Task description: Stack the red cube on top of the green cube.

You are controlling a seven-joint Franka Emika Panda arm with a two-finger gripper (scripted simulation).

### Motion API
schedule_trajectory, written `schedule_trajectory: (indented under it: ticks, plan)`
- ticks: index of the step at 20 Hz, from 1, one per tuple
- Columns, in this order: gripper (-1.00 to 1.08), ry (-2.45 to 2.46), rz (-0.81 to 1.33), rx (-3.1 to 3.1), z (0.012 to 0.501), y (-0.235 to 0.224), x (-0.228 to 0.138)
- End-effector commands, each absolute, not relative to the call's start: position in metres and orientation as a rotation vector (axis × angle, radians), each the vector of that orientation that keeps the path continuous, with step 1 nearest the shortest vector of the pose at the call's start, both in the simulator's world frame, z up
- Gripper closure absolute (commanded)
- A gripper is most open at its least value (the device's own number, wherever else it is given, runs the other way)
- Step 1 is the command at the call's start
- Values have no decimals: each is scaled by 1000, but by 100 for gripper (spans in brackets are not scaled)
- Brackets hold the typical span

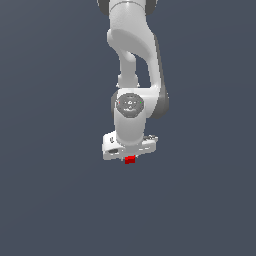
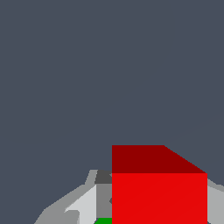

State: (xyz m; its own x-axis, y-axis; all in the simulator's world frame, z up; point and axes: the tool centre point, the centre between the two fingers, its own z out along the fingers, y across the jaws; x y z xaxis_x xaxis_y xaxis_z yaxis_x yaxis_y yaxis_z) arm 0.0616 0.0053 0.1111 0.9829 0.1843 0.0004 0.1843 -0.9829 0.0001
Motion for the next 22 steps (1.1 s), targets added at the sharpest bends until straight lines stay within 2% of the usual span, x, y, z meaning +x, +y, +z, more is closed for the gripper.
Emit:
schedule_trajectory:
  ticks: [1,15,22]
  plan:
    - [108,291,2,3128,108,5,52]
    - [108,290,1,3128,78,2,-28]
    - [108,290,0,3128,66,1,-56]
